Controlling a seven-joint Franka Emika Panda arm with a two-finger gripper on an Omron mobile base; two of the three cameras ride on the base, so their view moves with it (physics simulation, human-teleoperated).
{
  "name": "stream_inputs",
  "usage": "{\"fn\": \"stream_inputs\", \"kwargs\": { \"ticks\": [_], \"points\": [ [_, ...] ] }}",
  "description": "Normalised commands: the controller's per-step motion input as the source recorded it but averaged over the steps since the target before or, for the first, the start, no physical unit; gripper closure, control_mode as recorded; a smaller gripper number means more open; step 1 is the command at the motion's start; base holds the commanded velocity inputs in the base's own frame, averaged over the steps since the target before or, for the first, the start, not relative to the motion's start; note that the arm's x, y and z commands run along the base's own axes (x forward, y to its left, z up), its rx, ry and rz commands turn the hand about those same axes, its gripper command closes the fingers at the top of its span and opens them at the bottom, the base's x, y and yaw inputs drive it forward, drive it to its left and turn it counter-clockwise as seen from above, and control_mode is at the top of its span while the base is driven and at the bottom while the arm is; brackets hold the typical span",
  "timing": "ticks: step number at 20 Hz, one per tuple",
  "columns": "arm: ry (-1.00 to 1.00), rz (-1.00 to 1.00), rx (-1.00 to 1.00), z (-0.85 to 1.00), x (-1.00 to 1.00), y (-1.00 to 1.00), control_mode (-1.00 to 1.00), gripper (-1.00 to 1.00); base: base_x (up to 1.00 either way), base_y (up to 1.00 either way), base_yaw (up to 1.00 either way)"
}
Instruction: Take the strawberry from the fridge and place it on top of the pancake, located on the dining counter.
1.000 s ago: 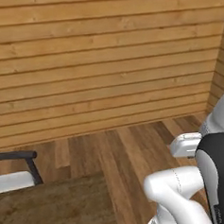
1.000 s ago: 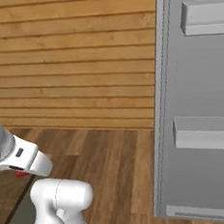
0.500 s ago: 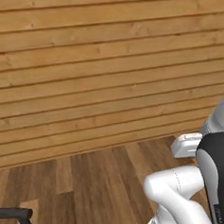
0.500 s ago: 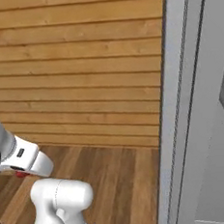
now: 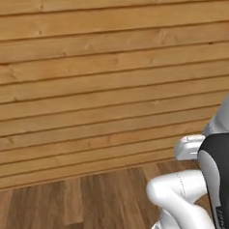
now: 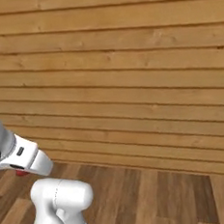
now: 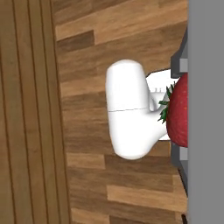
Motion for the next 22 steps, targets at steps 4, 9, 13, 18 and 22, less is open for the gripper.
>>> {"fn": "stream_inputs", "kwargs": {
  "ticks": [4, 9, 13, 18, 22],
  "points": [
    [0.00, 0.00, 0.00, 0.00, 0.00, 0.00, 1.00, 1.00, 1.00, 0.38, 0.36],
    [0.00, 0.00, 0.00, 0.00, 0.00, 0.00, 1.00, 1.00, 0.96, 0.04, 0.77],
    [0.00, 0.00, 0.00, 0.00, 0.00, 0.00, 1.00, 1.00, 0.77, 0.00, 0.89],
    [0.00, 0.00, 0.00, 0.00, 0.00, 0.00, 1.00, 1.00, 0.63, -0.11, 0.95],
    [0.00, 0.00, 0.00, 0.00, 0.00, 0.00, 1.00, 1.00, 0.40, -0.08, 1.00]
  ]
}}
